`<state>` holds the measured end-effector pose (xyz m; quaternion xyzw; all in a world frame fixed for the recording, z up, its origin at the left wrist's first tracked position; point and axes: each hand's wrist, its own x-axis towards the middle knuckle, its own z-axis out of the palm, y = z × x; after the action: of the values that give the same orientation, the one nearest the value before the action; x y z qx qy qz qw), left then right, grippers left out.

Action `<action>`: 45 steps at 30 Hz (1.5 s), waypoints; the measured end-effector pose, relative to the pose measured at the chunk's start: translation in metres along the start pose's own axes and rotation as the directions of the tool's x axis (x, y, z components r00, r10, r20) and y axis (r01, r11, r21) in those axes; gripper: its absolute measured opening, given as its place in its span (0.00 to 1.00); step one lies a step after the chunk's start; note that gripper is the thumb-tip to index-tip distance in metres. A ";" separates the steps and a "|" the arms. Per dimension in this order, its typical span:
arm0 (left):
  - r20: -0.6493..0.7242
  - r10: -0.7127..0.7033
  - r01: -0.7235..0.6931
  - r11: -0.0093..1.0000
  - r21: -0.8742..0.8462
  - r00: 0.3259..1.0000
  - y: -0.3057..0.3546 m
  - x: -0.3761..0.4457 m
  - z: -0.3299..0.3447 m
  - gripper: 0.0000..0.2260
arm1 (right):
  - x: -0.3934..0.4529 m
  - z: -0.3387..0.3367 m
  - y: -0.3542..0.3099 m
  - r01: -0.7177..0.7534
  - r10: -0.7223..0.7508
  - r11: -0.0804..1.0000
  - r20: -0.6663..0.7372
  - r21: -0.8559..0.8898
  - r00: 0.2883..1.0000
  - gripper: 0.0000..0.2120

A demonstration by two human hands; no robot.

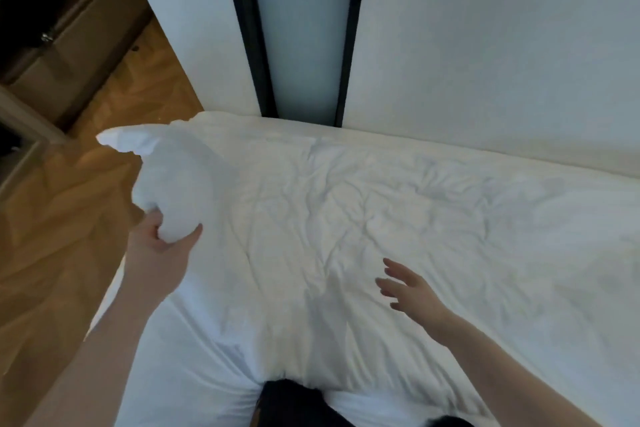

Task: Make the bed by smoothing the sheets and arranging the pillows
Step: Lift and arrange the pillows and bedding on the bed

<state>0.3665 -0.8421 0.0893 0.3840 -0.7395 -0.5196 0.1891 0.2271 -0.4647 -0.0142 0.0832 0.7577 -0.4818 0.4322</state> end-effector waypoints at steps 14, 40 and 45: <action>0.963 -0.089 -0.639 0.732 0.237 0.255 -0.005 -0.228 0.297 0.09 | -0.037 -0.193 0.104 -0.051 0.119 0.901 -0.133 0.431 0.984 0.15; 0.445 -0.331 -0.234 0.519 0.822 0.832 -0.086 -0.093 0.481 0.30 | 0.100 -0.180 0.173 -0.093 0.101 0.994 -0.162 0.058 0.982 0.31; 0.566 -0.323 -0.389 0.472 0.791 0.758 -0.115 -0.086 0.503 0.16 | 0.141 -0.173 0.167 0.002 0.030 0.991 -0.244 0.131 0.969 0.29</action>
<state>0.1225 -0.4816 -0.2012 0.2024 -0.9206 -0.1573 -0.2946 0.1324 -0.2799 -0.1998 0.1756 0.7716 -0.5132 0.3323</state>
